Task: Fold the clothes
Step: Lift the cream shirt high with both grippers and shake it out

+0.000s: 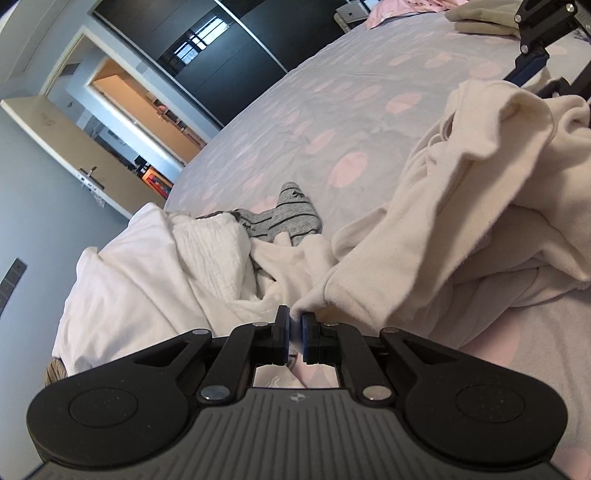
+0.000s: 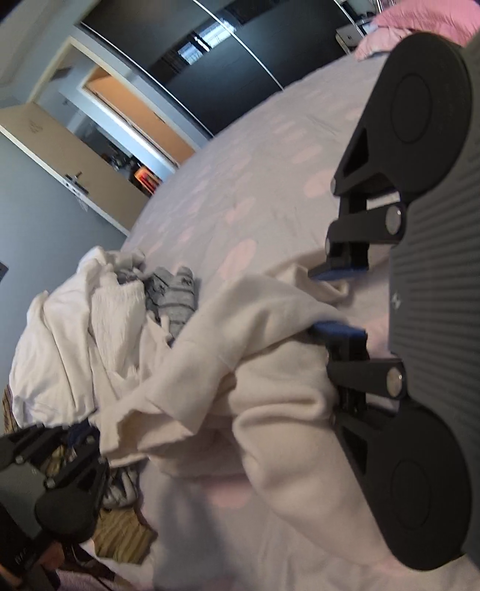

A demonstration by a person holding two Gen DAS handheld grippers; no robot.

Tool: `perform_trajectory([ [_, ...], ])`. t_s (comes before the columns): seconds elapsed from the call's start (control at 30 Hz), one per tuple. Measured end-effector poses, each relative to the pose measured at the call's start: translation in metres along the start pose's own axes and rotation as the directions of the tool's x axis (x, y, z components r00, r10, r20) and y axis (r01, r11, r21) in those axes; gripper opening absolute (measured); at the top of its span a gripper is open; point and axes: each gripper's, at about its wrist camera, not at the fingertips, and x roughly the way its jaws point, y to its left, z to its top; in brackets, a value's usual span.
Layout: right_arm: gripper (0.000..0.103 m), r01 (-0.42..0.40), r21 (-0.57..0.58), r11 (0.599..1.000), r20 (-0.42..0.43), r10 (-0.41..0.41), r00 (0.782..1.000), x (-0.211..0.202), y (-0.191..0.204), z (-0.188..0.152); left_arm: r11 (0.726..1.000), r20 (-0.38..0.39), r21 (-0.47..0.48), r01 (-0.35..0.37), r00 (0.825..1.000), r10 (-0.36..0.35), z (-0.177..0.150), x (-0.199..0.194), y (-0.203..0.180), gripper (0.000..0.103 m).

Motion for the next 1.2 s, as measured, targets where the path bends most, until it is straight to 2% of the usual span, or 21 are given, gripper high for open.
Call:
perform_trajectory([
  [0.03, 0.021, 0.011, 0.000, 1.000, 0.006, -0.011, 1.000, 0.001, 0.000, 0.003, 1.000, 0.004, -0.010, -0.003, 1.000, 0.003, 0.000, -0.002, 0.002, 0.004],
  [0.1, 0.004, 0.016, 0.011, 1.000, 0.022, -0.016, 1.000, 0.002, -0.002, 0.007, 0.999, 0.024, -0.033, -0.016, 1.000, 0.017, 0.003, -0.007, 0.006, 0.004],
  [0.27, 0.004, 0.053, 0.046, 0.997, 0.044, -0.055, 0.997, -0.007, -0.007, 0.017, 0.990, 0.086, -0.132, -0.042, 0.995, 0.054, 0.021, -0.024, 0.029, 0.004],
  [0.43, 0.004, 0.148, 0.122, 0.981, 0.060, -0.156, 0.986, -0.039, -0.033, 0.035, 0.961, 0.157, -0.275, -0.026, 0.985, 0.072, 0.050, -0.056, 0.075, 0.004],
  [0.5, 0.003, 0.190, 0.138, 0.972, 0.076, -0.202, 0.977, -0.056, -0.048, 0.045, 0.954, 0.208, -0.298, -0.028, 0.974, 0.094, 0.064, -0.075, 0.092, 0.004],
  [0.6, 0.003, 0.261, 0.137, 0.956, 0.107, -0.276, 0.955, -0.088, -0.065, 0.061, 0.951, 0.296, -0.308, -0.031, 0.947, 0.127, 0.089, -0.107, 0.115, 0.004],
  [0.73, 0.003, 0.407, 0.136, 0.904, 0.163, -0.425, 0.890, -0.137, -0.088, 0.091, 0.949, 0.417, -0.314, -0.021, 0.895, 0.158, 0.124, -0.155, 0.142, 0.004],
  [0.83, 0.003, 0.497, 0.150, 0.854, 0.199, -0.519, 0.832, -0.177, -0.110, 0.115, 0.946, 0.505, -0.323, -0.019, 0.842, 0.189, 0.147, -0.195, 0.160, 0.004],
  [0.93, 0.003, 0.569, 0.171, 0.805, 0.243, -0.594, 0.767, -0.218, -0.128, 0.137, 0.942, 0.577, -0.335, -0.014, 0.787, 0.217, 0.167, -0.233, 0.177, 0.004],
  [1.0, 0.003, 0.627, 0.176, 0.759, 0.273, -0.650, 0.709, -0.245, -0.136, 0.150, 0.936, 0.612, -0.351, 0.012, 0.759, 0.220, 0.176, -0.255, 0.189, 0.004],
  [1.1, 0.003, 0.690, 0.203, 0.695, 0.299, -0.714, 0.632, -0.279, -0.147, 0.166, 0.920, 0.637, -0.388, 0.060, 0.739, 0.220, 0.186, -0.277, 0.207, 0.004],
  [1.17, 0.003, 0.712, 0.227, 0.665, 0.300, -0.743, 0.598, -0.297, -0.154, 0.175, 0.913, 0.650, -0.398, 0.095, 0.731, 0.208, 0.191, -0.287, 0.215, 0.004],
  [1.2, 0.003, 0.713, 0.239, 0.659, 0.299, -0.749, 0.591, -0.304, -0.157, 0.178, 0.914, 0.657, -0.393, 0.097, 0.725, 0.205, 0.192, -0.290, 0.216, 0.004],
])
